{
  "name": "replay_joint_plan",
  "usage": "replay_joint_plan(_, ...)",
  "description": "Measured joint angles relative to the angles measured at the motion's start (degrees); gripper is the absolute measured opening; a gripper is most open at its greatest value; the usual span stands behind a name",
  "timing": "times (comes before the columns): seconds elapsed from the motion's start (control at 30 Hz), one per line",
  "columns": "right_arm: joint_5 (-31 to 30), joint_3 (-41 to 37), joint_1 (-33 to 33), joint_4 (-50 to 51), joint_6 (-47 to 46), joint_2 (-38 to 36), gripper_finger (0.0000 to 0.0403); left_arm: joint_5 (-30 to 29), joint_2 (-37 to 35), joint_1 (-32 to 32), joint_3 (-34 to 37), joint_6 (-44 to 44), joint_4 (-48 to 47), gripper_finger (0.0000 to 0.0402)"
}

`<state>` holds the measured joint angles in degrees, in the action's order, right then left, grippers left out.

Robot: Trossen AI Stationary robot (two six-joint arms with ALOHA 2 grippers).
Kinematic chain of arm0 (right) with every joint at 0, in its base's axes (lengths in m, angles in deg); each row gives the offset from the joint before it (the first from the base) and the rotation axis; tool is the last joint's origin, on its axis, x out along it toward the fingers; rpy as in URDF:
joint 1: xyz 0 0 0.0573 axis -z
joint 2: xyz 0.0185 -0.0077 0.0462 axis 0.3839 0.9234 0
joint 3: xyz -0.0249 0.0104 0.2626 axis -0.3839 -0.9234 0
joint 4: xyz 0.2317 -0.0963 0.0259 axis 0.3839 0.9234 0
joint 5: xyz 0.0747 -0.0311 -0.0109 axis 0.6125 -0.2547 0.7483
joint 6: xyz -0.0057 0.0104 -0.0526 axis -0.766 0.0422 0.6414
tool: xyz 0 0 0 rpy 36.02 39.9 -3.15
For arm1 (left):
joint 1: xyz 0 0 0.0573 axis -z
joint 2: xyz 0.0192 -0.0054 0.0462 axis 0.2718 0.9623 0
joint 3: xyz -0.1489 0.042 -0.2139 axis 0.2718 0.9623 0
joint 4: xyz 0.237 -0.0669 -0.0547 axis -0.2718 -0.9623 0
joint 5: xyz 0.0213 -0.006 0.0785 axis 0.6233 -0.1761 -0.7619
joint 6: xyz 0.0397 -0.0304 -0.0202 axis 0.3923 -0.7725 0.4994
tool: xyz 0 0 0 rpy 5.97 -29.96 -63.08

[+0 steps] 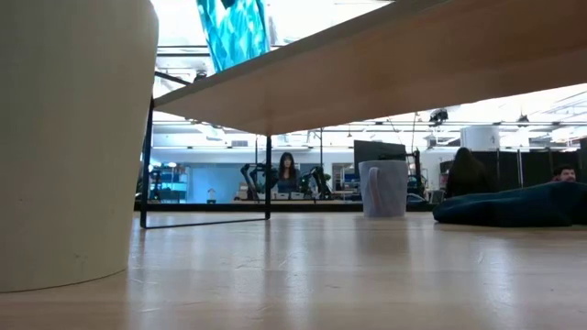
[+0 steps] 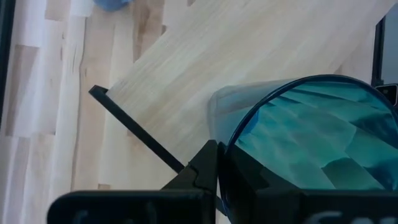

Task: Stack small to large cups/mugs on shelf
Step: Put the blue transparent cup on the shelf

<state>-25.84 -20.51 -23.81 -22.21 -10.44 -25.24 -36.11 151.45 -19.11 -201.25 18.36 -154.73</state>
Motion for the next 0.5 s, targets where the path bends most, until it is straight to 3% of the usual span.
replay_joint_plan(0.5, 12.94, 16.66, -0.01, 12.18, -0.90, 23.05, 0.0008, 0.91, -0.10, -1.33, -0.15, -0.02, 0.55, 0.0000)
